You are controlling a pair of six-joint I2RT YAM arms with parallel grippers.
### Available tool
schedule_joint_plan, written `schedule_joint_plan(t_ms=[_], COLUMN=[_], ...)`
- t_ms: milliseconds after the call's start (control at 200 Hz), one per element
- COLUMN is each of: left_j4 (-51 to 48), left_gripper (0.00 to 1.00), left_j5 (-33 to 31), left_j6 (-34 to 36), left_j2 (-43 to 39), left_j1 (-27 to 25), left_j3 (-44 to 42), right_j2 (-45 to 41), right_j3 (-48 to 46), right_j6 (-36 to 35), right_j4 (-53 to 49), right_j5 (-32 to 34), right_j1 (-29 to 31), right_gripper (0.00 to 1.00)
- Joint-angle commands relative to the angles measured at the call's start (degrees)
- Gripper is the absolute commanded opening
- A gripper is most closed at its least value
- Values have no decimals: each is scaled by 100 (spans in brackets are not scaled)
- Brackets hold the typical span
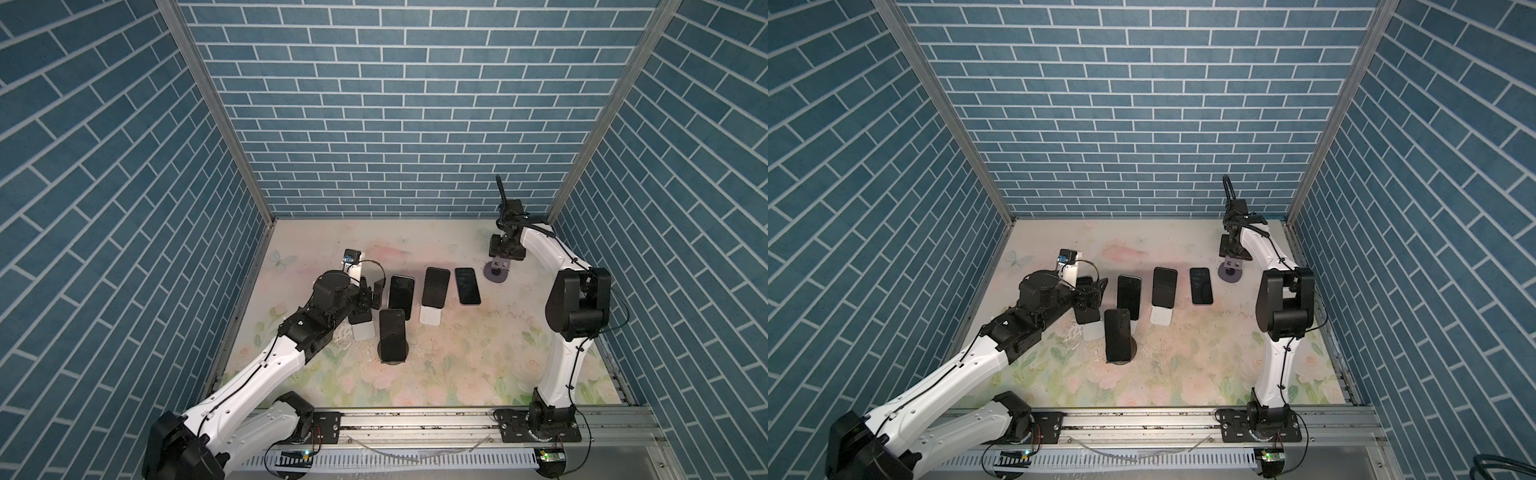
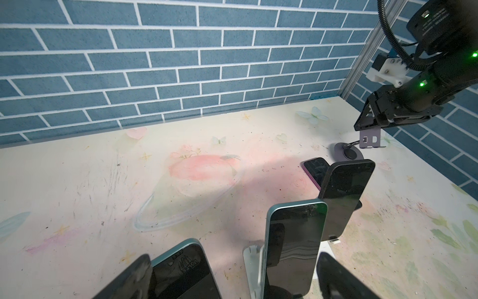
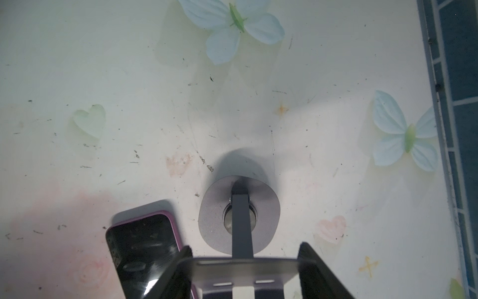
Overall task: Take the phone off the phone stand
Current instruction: 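Carry the grey stand with the right gripper toward the far corner, then lower the grey stand onto the table and open the right gripper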
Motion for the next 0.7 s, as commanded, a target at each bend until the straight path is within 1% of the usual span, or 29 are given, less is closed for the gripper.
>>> schedule_joint_plan(t_ms=[0, 335, 510, 605, 695], left_j4=[-51, -40, -3, -7, -7], left_gripper=[100, 100, 100, 100, 100], left_j5=[-68, -76, -68, -68, -64], left_j6=[82, 98, 103, 103, 112], left_j2=[41, 149, 164, 167, 166], left_j1=[25, 22, 23, 24, 25], left_j3=[171, 212, 194, 187, 186], right_j2=[170, 333, 326, 301, 280], right_j3=[293, 284, 258, 258, 258], right_j6=[-229, -216, -214, -205, -188], right_j4=[-210, -233, -232, -234, -228], right_j5=[-14, -58, -66, -39, 12], right_j1=[-25, -25, -25, -25, -25], right_gripper=[52, 54, 56, 61, 68])
